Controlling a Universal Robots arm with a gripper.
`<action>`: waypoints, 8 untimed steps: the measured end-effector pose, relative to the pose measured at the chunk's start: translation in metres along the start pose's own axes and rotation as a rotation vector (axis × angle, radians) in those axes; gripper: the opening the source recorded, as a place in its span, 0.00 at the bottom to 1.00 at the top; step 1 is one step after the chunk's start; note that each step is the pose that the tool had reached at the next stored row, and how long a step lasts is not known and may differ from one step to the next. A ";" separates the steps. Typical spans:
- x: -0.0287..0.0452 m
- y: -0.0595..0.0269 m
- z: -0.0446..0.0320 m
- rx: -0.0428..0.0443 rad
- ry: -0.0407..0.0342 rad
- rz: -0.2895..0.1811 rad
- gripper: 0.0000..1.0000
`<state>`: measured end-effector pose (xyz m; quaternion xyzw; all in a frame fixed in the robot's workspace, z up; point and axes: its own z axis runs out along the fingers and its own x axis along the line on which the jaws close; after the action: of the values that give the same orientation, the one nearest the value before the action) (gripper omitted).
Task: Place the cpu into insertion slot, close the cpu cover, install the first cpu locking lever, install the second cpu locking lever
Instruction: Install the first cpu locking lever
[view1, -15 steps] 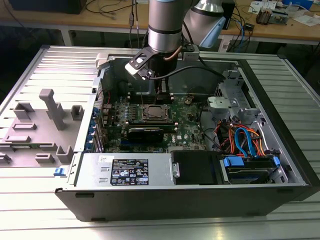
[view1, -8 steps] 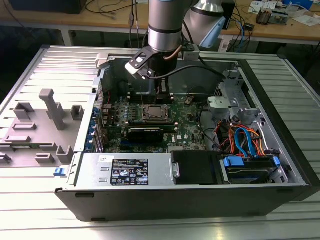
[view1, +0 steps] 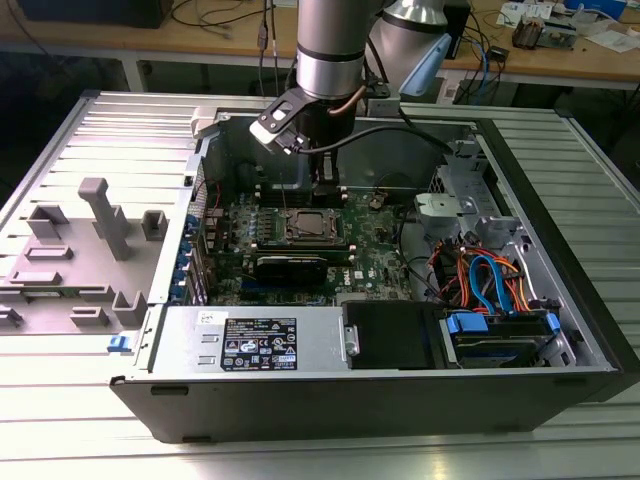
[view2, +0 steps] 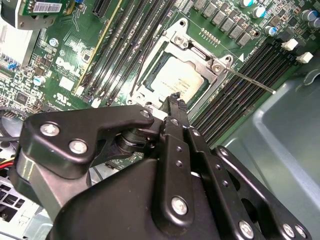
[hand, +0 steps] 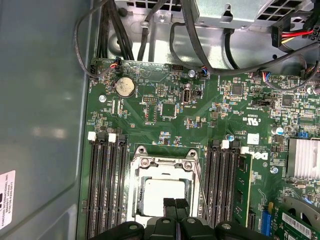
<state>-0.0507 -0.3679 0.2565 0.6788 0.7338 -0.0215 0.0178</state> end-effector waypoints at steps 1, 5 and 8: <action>0.0000 0.0000 0.0000 0.0000 0.0000 0.000 0.11; 0.0000 0.0000 -0.0001 0.0000 0.0000 0.000 0.11; 0.0000 0.0000 -0.0001 0.0000 0.0000 0.000 0.11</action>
<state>-0.0507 -0.3679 0.2566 0.6788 0.7338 -0.0215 0.0178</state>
